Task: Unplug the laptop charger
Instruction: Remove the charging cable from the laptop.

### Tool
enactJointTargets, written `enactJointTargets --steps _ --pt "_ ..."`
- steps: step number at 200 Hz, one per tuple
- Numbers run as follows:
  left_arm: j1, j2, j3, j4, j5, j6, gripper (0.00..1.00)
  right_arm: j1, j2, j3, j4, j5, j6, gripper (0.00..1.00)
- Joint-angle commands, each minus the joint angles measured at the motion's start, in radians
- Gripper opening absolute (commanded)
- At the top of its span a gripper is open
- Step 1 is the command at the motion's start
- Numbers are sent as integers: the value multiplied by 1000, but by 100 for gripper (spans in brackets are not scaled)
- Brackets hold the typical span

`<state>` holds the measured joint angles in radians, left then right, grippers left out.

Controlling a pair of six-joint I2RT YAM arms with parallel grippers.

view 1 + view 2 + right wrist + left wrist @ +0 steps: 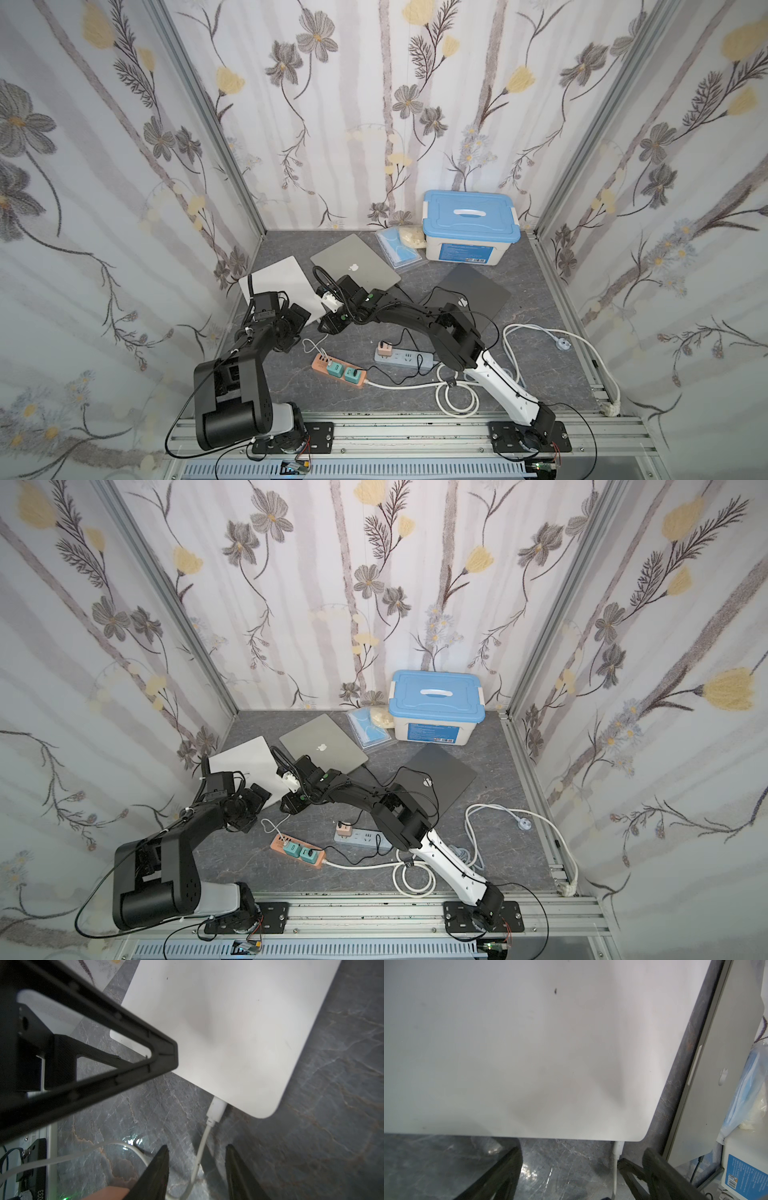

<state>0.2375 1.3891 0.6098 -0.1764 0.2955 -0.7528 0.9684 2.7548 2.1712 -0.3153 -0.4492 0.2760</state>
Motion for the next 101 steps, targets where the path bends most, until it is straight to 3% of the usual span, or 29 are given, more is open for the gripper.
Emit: enactJointTargets --steps 1,101 --pt "-1 19 2 33 5 -23 94 1 12 6 -8 -8 12 45" --pt "-4 75 2 73 -1 -40 94 15 7 6 -85 94 -31 39"
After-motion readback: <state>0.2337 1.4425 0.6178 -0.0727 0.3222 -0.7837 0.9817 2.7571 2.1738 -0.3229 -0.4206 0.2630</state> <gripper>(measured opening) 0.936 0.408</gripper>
